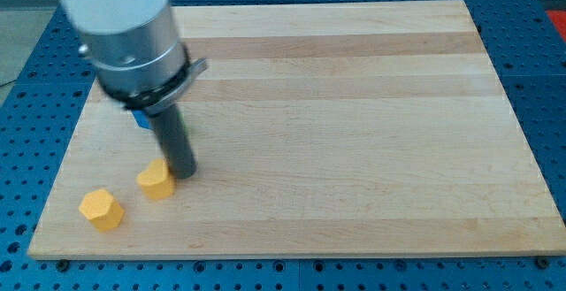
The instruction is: Slide the yellow heart top right to the yellow hexagon
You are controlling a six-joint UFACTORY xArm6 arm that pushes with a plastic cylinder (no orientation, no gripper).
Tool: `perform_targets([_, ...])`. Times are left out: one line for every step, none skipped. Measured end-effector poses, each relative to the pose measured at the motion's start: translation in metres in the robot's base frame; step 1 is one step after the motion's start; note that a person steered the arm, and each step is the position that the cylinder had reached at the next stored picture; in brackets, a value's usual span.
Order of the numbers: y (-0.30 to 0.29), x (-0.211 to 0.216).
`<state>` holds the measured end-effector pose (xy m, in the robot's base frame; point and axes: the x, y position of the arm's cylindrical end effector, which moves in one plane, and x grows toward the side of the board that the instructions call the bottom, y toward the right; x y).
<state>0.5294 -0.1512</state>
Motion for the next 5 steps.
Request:
perform_targets([0.004,-0.007])
perform_targets([0.006,-0.01])
perform_targets([-0.01,0.018])
perform_targets([-0.016,0.037])
perform_targets([-0.011,0.037])
